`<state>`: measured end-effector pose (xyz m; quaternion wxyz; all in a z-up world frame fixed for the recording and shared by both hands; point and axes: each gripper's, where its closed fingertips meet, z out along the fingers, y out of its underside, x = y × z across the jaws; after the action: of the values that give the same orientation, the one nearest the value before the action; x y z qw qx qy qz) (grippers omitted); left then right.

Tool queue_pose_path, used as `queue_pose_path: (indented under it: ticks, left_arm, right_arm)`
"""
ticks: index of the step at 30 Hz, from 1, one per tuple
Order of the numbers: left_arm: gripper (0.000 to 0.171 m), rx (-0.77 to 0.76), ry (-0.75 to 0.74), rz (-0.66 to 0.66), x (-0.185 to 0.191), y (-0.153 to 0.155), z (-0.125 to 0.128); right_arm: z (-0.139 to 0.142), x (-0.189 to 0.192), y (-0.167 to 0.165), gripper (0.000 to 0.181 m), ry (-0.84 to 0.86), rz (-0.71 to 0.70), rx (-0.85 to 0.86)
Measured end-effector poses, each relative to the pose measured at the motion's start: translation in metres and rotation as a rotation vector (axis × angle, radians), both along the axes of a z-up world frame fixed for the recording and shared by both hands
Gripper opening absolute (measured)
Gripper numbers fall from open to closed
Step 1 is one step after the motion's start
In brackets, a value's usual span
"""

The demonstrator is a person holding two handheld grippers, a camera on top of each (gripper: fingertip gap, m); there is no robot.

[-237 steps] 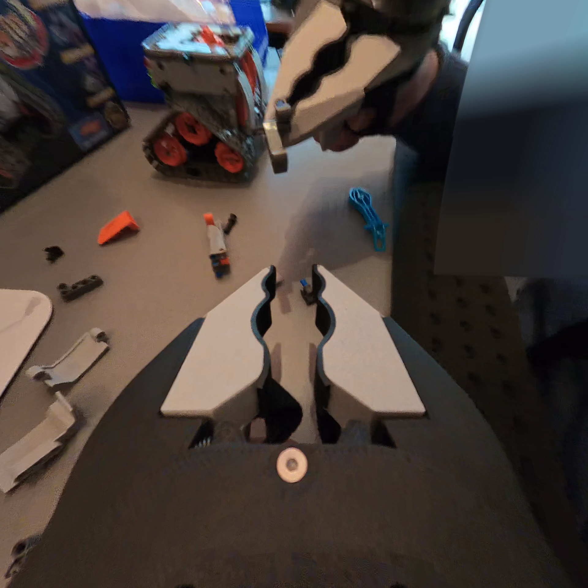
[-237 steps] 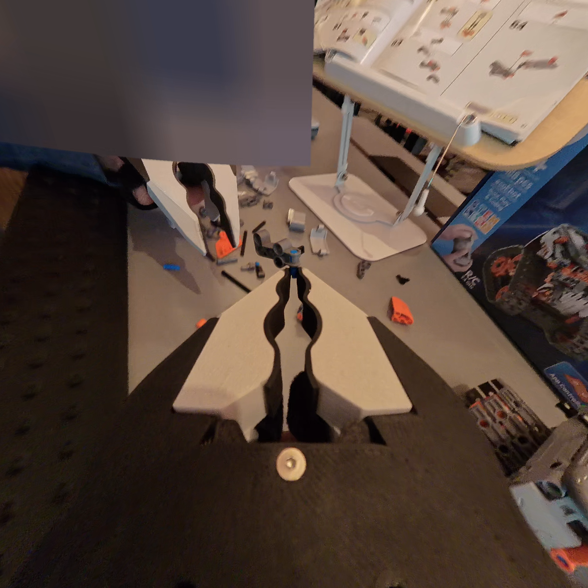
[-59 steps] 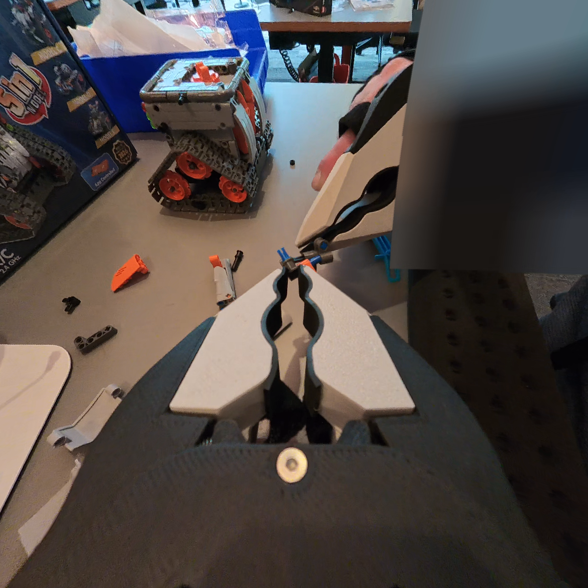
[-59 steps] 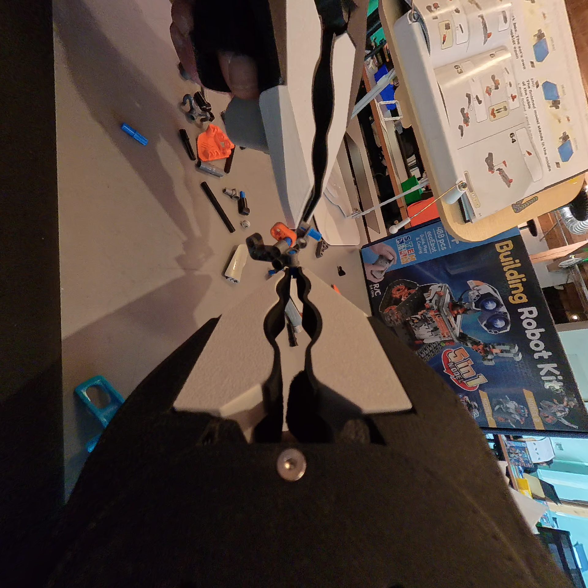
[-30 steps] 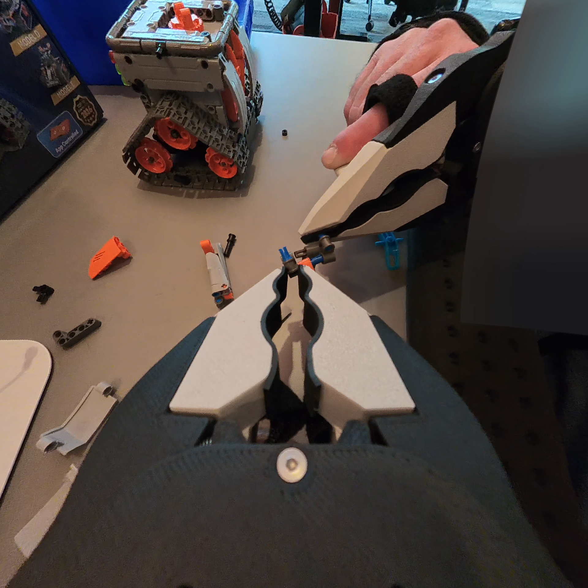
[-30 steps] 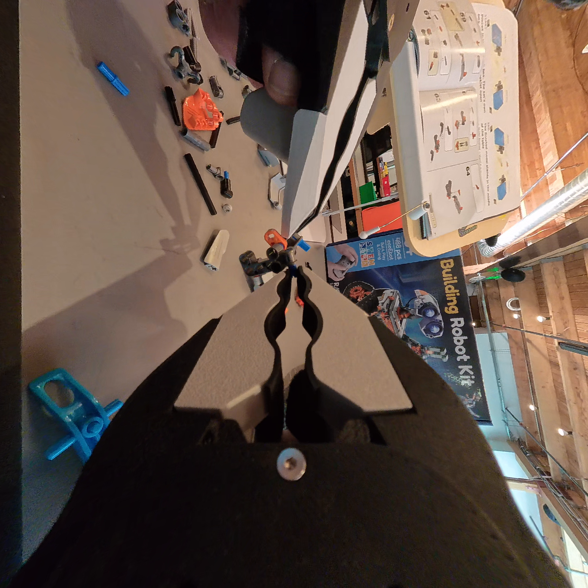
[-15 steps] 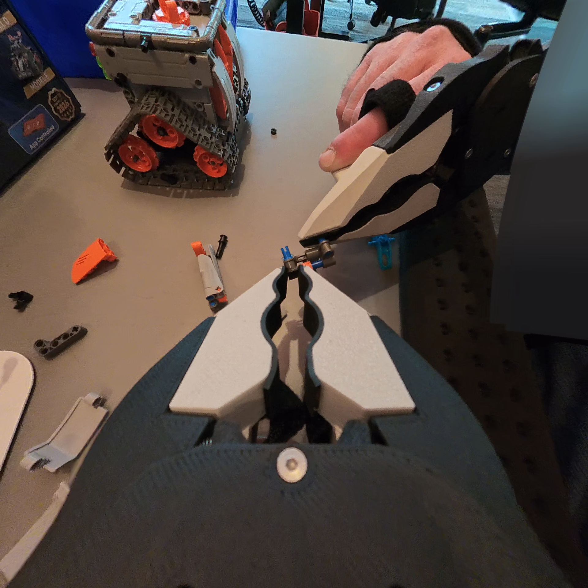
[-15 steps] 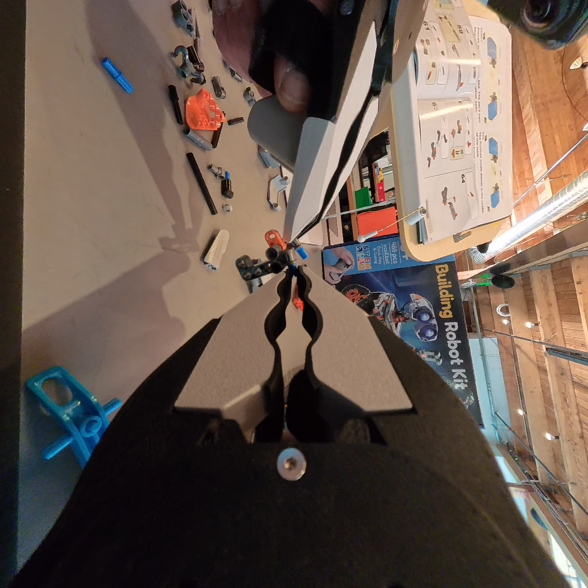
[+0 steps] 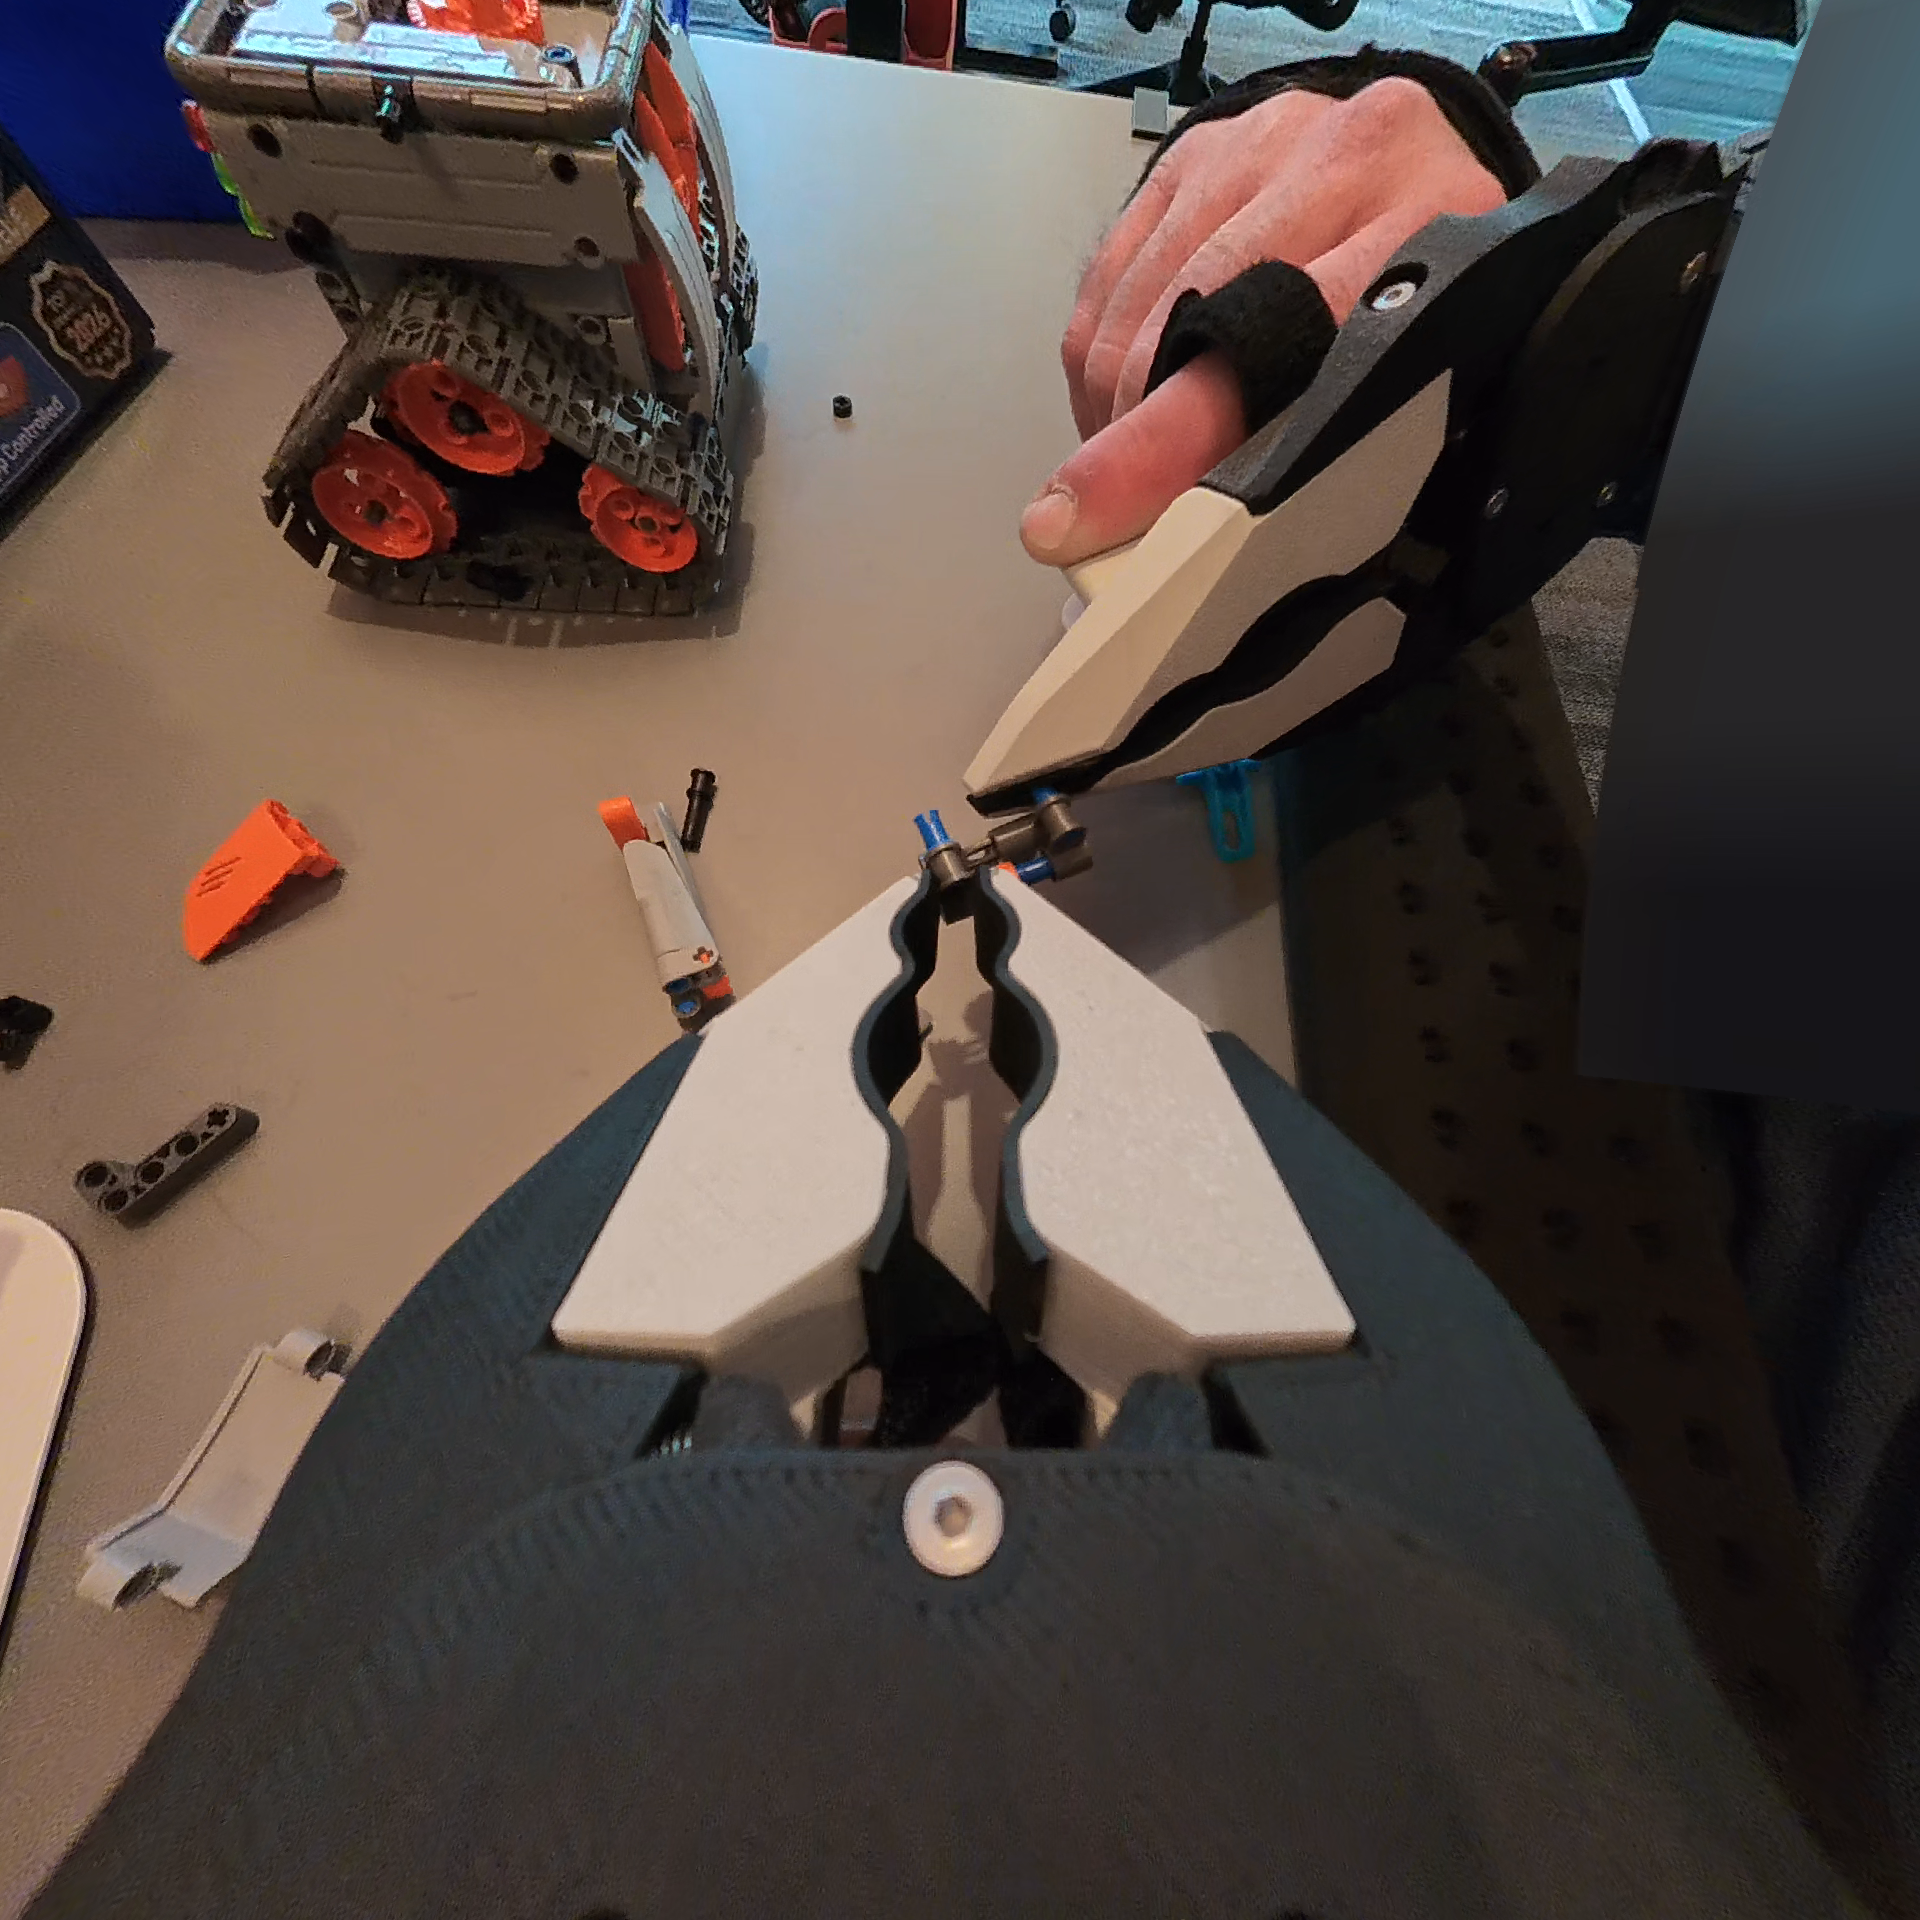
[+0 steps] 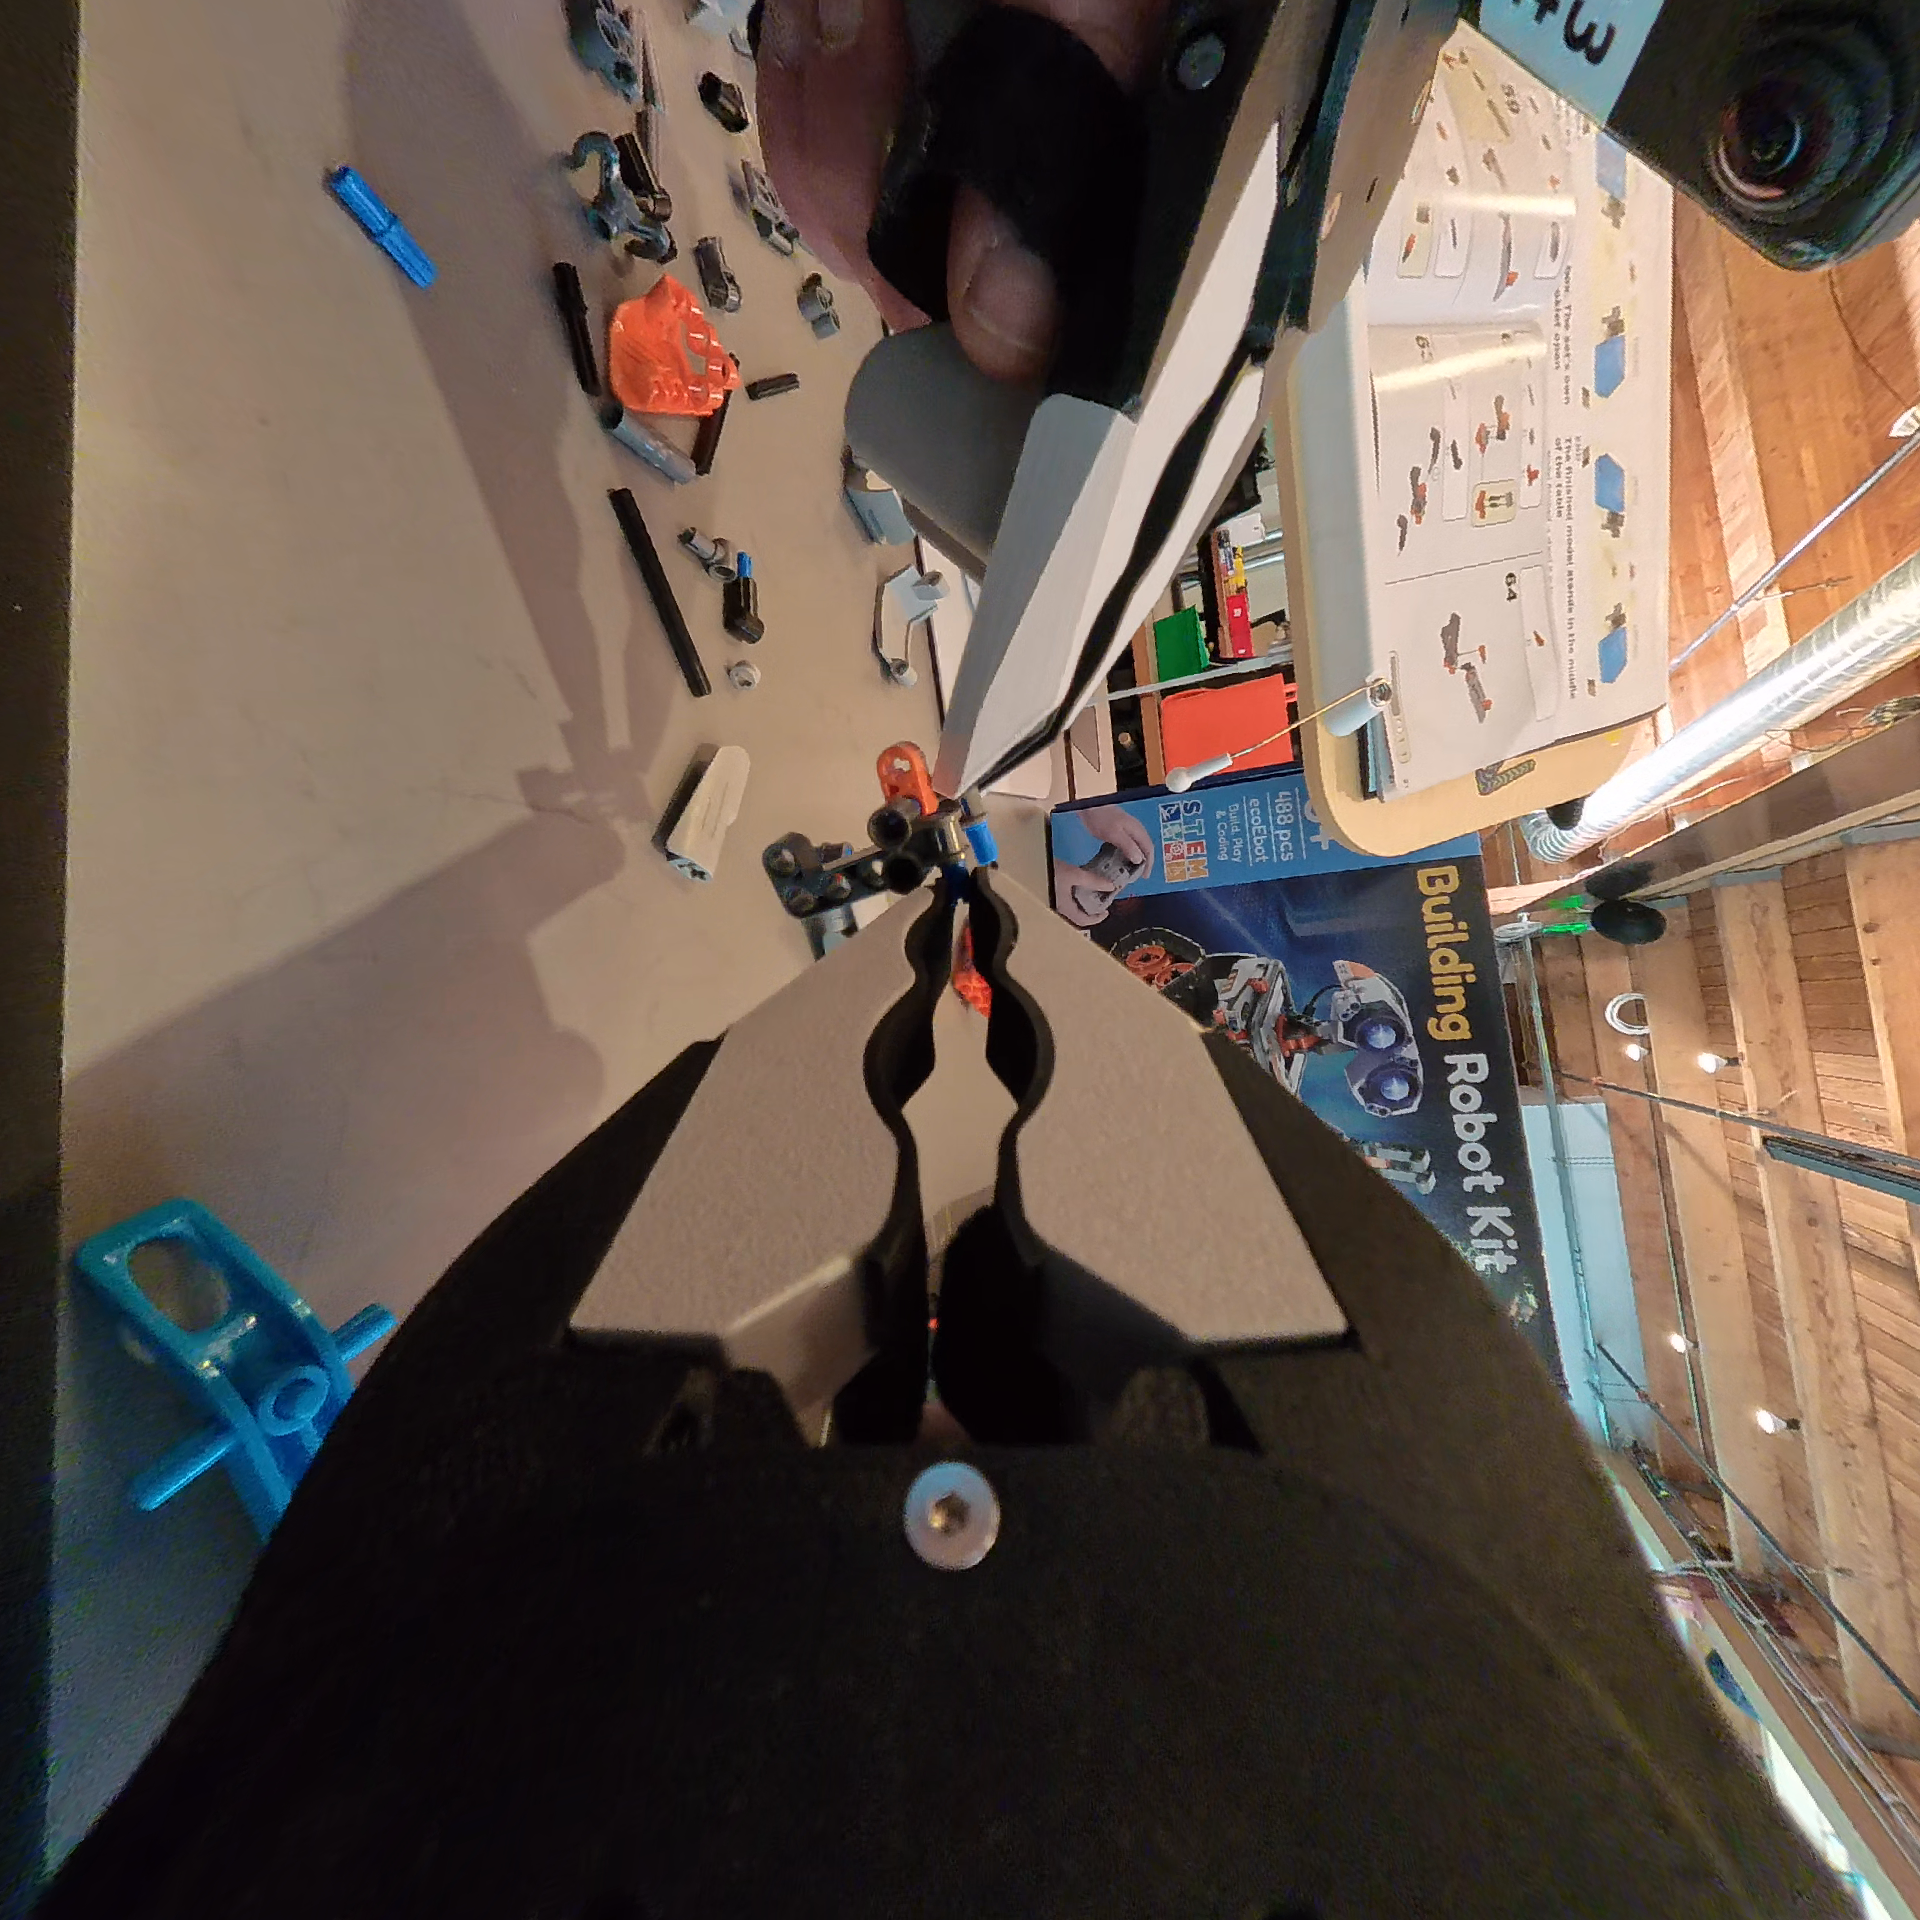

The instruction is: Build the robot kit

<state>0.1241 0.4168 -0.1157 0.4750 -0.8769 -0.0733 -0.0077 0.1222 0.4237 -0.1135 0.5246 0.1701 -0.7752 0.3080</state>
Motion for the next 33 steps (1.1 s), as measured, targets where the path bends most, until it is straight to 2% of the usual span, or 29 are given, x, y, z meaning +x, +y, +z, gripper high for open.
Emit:
queue_pose_path:
  ticks: [14,19,26,31,33]
  left_arm:
    - [0.004,0.075,-0.037,0.072,-0.005,0.0,0.004]
    - [0.004,0.098,-0.074,0.086,-0.007,0.0,0.005]
    - [0.004,0.099,-0.084,0.129,-0.01,-0.001,0.002]
    - [0.004,0.019,-0.118,0.124,-0.004,-0.001,-0.017]
    - [0.004,-0.025,-0.128,0.124,-0.001,0.001,-0.027]
  right_arm:
    - [0.002,-0.007,0.002,0.0,0.0,-0.042,-0.032]
    - [0.004,-0.008,0.002,0.0,0.057,-0.064,-0.011]
    - [-0.001,-0.013,0.004,0.0,-0.017,-0.091,-0.031]
    - [-0.027,-0.006,0.004,0.001,-0.249,-0.068,-0.024]
    - [-0.038,-0.004,0.007,0.002,-0.291,-0.07,0.013]
